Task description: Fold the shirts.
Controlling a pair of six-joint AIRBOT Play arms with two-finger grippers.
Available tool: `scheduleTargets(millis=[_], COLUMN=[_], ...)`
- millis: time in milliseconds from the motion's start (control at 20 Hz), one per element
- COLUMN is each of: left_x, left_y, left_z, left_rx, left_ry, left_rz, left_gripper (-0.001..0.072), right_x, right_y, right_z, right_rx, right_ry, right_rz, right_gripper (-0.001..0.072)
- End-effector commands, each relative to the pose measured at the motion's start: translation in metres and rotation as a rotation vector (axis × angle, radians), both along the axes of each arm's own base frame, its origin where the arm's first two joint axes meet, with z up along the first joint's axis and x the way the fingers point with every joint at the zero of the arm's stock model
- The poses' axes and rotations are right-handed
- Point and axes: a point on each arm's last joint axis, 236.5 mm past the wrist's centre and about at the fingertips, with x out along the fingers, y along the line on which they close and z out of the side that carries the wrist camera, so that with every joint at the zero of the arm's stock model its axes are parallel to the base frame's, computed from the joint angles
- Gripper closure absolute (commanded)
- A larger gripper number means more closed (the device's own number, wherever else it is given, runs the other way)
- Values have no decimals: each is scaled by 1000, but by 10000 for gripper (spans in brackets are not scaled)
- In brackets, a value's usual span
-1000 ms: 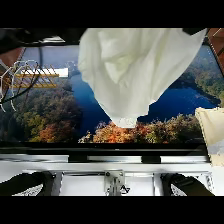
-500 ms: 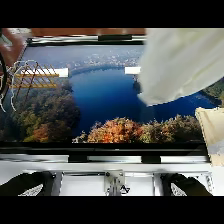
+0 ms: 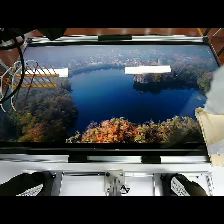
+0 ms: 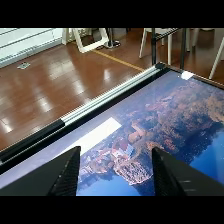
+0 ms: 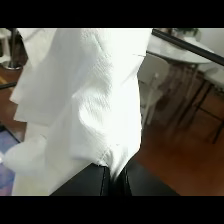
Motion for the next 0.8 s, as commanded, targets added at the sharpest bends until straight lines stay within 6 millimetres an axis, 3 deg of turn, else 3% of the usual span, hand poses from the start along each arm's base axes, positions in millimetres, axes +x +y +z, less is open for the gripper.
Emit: scheduleTargets(millis=[0,150,350,600,750], left_x=[4,8,13,17,18], left_y=[1,7,16,25,28], left_z=[-6,-8,-16,-28,-31], left_rx=[25,49,31,57,65], left_ry=[4,-5,56,97,109], left_rz=[12,36,59,75,78], left_gripper=[175,175,175,175,175], right_x=[-27,-37,-45,-35,-38], right_y=[-39,-63,-81,-74,-81], right_z=[3,5,20,52,49], right_rx=[-1,-14,-73,-200,-199], right_ry=[-26,-54,-113,-174,-162], right_rz=[-118,-184,-240,-186,-210], right_gripper=[641,642,642,643,643])
